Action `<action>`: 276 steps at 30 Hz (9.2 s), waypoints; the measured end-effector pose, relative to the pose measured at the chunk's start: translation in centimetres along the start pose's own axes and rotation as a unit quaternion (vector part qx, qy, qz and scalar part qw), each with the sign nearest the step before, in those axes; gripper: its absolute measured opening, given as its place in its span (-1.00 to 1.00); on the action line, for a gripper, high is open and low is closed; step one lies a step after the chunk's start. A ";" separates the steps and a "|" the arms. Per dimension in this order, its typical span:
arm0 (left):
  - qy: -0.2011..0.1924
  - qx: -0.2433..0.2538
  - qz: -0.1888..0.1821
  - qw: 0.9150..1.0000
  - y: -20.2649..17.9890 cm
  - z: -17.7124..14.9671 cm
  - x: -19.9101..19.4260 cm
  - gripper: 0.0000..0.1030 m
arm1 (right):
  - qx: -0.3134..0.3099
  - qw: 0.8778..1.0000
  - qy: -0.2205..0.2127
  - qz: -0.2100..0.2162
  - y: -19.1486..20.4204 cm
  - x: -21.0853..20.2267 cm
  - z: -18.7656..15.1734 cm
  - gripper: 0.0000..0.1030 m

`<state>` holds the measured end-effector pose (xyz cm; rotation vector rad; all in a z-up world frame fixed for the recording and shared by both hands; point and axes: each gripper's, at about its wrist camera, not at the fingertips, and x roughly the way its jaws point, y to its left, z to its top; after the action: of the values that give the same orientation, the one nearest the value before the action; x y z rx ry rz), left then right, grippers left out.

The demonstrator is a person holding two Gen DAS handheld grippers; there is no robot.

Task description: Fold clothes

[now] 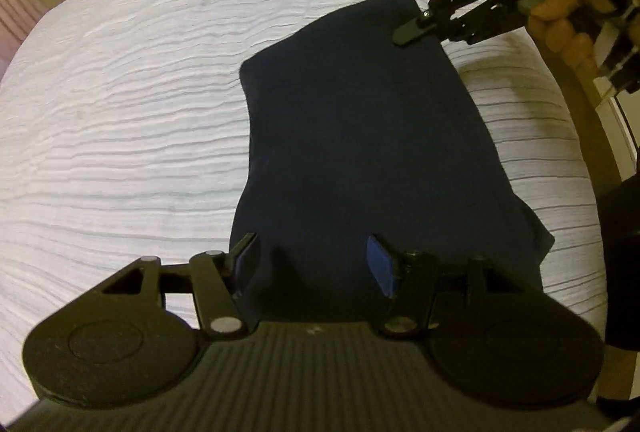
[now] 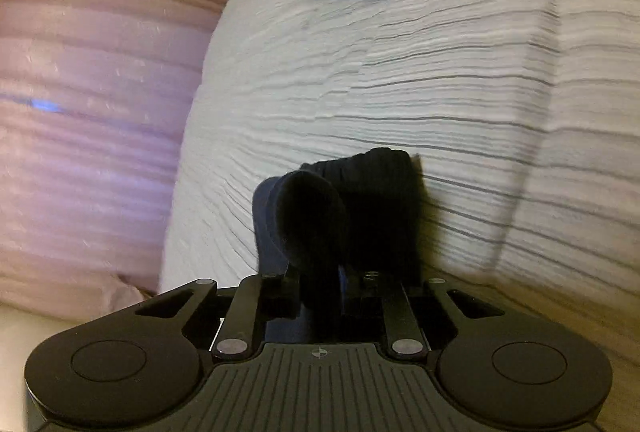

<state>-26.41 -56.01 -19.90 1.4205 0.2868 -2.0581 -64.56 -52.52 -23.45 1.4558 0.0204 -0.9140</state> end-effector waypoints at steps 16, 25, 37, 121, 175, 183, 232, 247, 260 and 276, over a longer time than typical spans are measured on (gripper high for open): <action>0.011 -0.029 -0.007 0.999 0.1 -0.3 2.2 0.08 | 0.006 1.000 0.002 -0.021 -1.4 -0.4 1.3 -0.72; -0.003 -0.076 0.006 0.997 -0.1 -1.4 -1.3 0.07 | -0.086 0.994 -0.025 -0.057 3.6 -4.0 2.8 0.24; 0.019 -0.213 -0.004 0.977 0.4 -4.5 4.2 0.13 | -0.378 0.912 0.127 -0.091 11.1 8.8 6.2 0.24; -0.019 -0.537 -0.041 0.842 5.1 -10.4 1.1 0.32 | -0.335 0.907 0.219 -0.132 10.0 6.2 7.7 0.67; -0.049 -0.433 -0.051 0.898 13.5 6.0 7.4 -0.02 | -0.113 0.971 0.189 -0.090 -2.1 0.3 14.4 0.13; -0.076 -0.577 -0.005 0.813 11.5 -3.1 3.1 0.03 | -0.301 0.919 0.252 -0.034 5.0 6.5 17.3 0.48; -0.072 -0.464 -0.173 0.866 -4.0 4.7 4.8 0.07 | 0.013 0.985 -0.042 -0.168 -9.7 -9.0 20.2 -0.31; -0.092 -0.498 -0.175 0.844 -7.9 7.2 5.7 0.12 | -0.227 0.956 0.031 -0.183 -3.0 -11.7 16.7 0.13; -0.072 -0.661 -0.055 0.745 -13.9 6.9 7.9 0.12 | -0.582 0.753 0.301 -0.066 0.0 -4.0 13.1 0.42; -0.073 -0.684 0.003 0.726 -17.9 -1.4 3.1 0.12 | -0.616 0.707 0.347 -0.018 -0.5 -0.3 2.8 0.04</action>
<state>-36.68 -42.28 -26.12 0.2863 1.3598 -1.2266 -66.43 -54.64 -23.24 0.4032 1.0390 -0.1446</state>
